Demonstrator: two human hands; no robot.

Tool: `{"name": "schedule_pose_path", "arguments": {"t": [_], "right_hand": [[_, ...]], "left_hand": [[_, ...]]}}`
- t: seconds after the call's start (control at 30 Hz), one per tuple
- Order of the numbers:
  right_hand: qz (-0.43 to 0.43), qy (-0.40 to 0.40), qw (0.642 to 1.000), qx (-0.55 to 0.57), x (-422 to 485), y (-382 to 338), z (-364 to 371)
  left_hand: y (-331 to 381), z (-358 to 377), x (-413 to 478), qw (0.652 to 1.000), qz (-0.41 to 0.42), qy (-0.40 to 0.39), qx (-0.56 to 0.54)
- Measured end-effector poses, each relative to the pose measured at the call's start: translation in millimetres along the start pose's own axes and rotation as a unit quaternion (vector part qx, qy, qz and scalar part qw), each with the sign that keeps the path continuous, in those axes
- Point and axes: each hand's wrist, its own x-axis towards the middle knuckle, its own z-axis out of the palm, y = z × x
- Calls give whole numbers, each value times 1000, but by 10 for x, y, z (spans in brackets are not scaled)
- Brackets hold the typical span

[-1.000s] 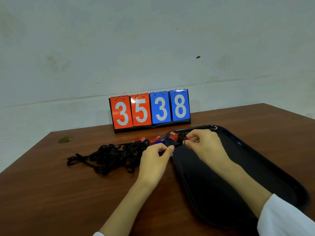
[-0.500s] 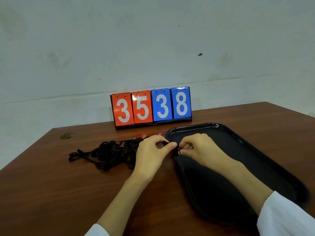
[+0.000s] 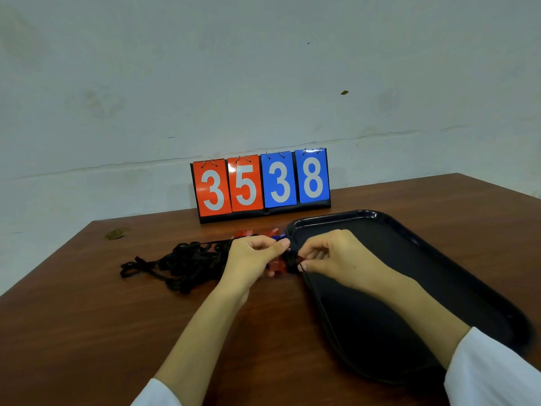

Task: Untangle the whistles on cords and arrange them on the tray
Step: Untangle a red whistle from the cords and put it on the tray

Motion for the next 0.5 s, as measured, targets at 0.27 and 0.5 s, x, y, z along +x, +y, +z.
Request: {"name": "schedule_pose_path", "arguments": {"t": [0.27, 0.5], "right_hand": [[-133, 97, 974, -157, -22, 51, 31], [-183, 123, 956, -193, -27, 69, 80]], "left_hand": [[-29, 68, -11, 988, 104, 15, 109], [-15, 70, -16, 984, 122, 49, 117]]}}
